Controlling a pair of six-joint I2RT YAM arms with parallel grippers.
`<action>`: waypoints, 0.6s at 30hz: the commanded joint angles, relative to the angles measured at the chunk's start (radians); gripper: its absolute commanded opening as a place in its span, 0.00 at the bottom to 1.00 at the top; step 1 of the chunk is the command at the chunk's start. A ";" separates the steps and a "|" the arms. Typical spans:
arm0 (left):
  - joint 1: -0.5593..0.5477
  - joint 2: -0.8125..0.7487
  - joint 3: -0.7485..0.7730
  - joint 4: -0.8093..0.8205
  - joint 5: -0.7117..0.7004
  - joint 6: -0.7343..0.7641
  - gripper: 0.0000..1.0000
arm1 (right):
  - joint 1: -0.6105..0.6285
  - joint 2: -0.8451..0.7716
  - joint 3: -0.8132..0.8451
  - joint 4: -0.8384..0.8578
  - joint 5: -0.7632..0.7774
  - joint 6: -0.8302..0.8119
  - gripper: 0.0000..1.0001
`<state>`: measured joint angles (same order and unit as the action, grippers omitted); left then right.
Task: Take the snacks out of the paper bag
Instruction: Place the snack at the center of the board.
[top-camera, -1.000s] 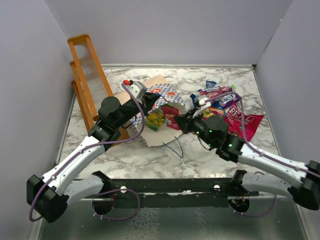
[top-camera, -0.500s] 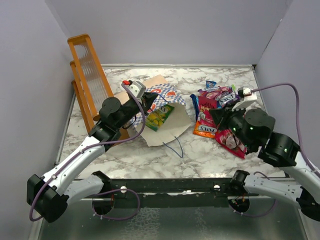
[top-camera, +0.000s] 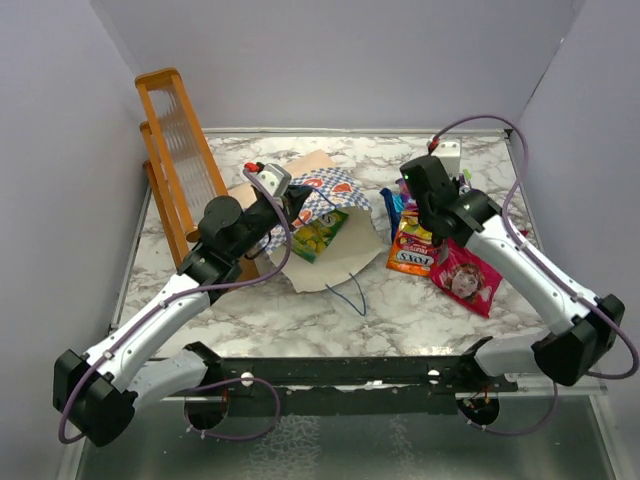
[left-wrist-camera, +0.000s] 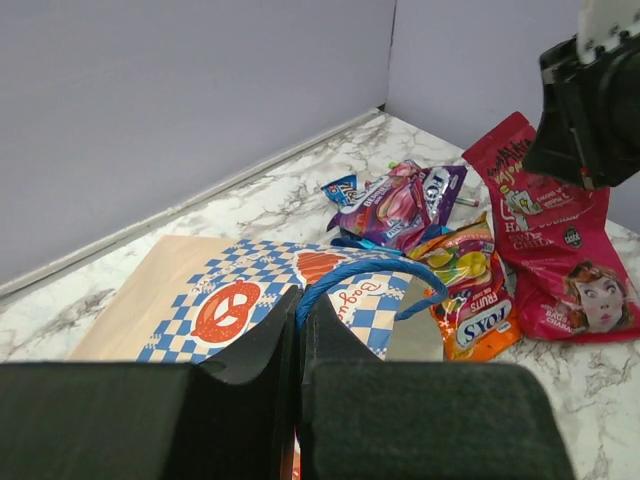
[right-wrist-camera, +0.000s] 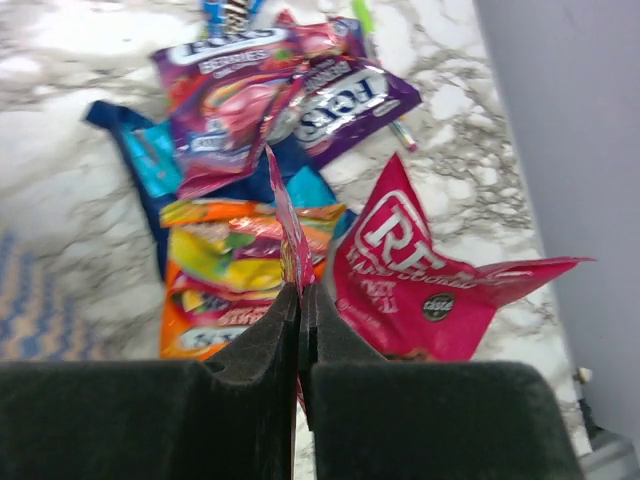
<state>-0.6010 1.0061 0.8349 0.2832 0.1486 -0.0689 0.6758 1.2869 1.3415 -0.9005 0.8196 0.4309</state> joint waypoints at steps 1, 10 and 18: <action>0.012 -0.036 -0.003 0.028 -0.037 0.021 0.00 | -0.149 0.133 0.101 0.029 -0.029 -0.140 0.02; 0.041 0.072 0.133 0.052 -0.023 -0.013 0.00 | -0.204 0.304 0.152 0.020 0.040 -0.177 0.02; 0.044 0.182 0.330 0.010 -0.060 0.020 0.00 | -0.255 0.342 0.078 0.039 0.060 -0.184 0.02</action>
<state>-0.5594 1.1736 1.0996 0.2745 0.1246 -0.0719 0.4423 1.6192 1.4525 -0.8917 0.8249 0.2642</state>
